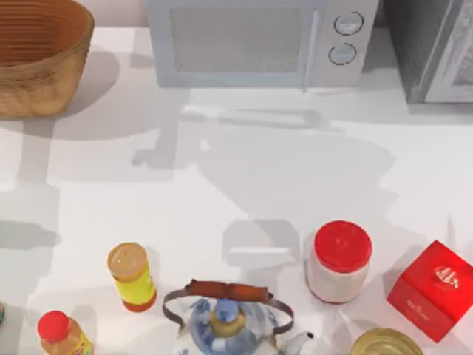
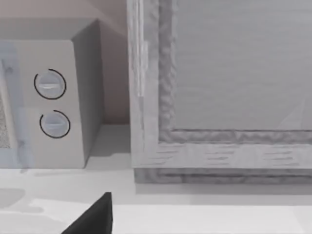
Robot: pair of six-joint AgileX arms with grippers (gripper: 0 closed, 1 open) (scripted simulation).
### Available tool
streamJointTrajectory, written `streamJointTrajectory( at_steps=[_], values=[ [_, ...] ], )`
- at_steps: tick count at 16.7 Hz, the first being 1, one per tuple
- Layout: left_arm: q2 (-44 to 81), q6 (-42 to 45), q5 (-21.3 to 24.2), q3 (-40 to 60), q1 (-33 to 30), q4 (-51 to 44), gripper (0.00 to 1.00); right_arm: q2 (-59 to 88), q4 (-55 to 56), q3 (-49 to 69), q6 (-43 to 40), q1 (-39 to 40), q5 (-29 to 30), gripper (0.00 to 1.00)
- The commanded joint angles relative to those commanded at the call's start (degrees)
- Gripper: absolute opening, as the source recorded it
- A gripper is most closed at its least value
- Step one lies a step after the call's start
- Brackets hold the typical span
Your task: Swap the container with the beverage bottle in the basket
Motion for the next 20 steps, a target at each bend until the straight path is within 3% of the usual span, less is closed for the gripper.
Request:
streamJointTrajectory(
  at_steps=[12,16,20],
  values=[
    [-71.7,-1.9,-7.4,-72.7,-3.9,33.2,0.0,0.0,0.0,0.0,0.0,0.0,0.0,1.0],
    [-90.4,-2.6,-8.2,-91.0,-4.6,42.1,0.0,0.0,0.0,0.0,0.0,0.0,0.0,1.0],
    [-102.9,-3.3,-8.4,-103.0,-4.9,48.2,0.0,0.0,0.0,0.0,0.0,0.0,0.0,1.0]
  ],
)
